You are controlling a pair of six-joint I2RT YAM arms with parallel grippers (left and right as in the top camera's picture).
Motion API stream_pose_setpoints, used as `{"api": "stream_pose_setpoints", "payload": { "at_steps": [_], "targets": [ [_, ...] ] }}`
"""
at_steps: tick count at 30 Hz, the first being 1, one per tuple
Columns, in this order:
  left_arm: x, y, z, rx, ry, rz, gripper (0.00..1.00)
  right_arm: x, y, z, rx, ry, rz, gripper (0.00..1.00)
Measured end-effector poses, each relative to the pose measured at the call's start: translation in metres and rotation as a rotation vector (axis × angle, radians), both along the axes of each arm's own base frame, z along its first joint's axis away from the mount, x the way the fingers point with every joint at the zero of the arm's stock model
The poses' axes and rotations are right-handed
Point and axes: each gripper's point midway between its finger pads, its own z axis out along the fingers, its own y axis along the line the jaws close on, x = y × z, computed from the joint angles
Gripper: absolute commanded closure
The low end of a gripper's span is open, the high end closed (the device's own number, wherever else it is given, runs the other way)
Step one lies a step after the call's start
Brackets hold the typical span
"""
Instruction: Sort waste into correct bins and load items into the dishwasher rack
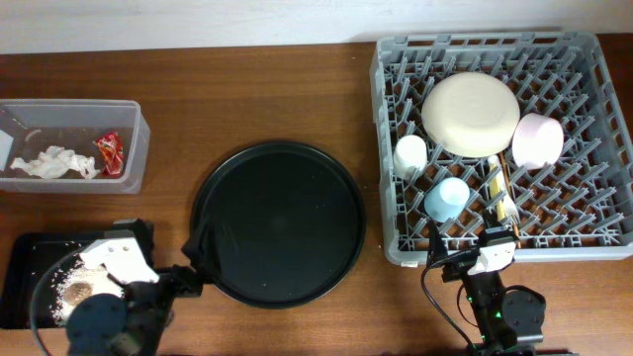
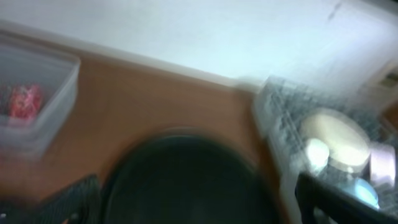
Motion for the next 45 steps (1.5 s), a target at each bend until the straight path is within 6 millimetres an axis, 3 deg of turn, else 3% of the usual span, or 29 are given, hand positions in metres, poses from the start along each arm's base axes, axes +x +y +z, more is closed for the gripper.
{"api": "stream_pose_setpoints", "payload": {
  "at_steps": [4, 10, 19, 25, 31, 45],
  "targets": [
    [0.018, 0.001, -0.013, -0.016, -0.200, 0.014, 0.01, 0.000, 0.000, 0.000, 0.000, -0.001, 0.000, 0.02],
    [0.022, 0.001, -0.048, -0.034, -0.383, 0.018, 0.01, 0.000, 0.000, 0.001, 0.000, -0.003, 0.000, 0.02],
    [0.030, 0.002, -0.097, 0.056, -0.347, 0.017, 0.01, 0.000, 0.000, 0.000, 0.001, -0.002, 0.000, 0.02],
    [0.033, 0.022, -0.139, 0.146, -0.203, 0.080, 0.01, 0.000, 0.000, 0.000, 0.000, -0.002, 0.000, 0.02],
    [0.033, 0.032, -0.139, 0.272, -0.210, 0.101, 0.01, 0.000, 0.000, 0.000, 0.000, -0.002, 0.000, 0.02],
    [0.033, 0.032, -0.139, 0.293, -0.211, 0.097, 0.01, 0.000, 0.000, 0.000, 0.000, -0.002, 0.000, 0.02]
  ]
}}
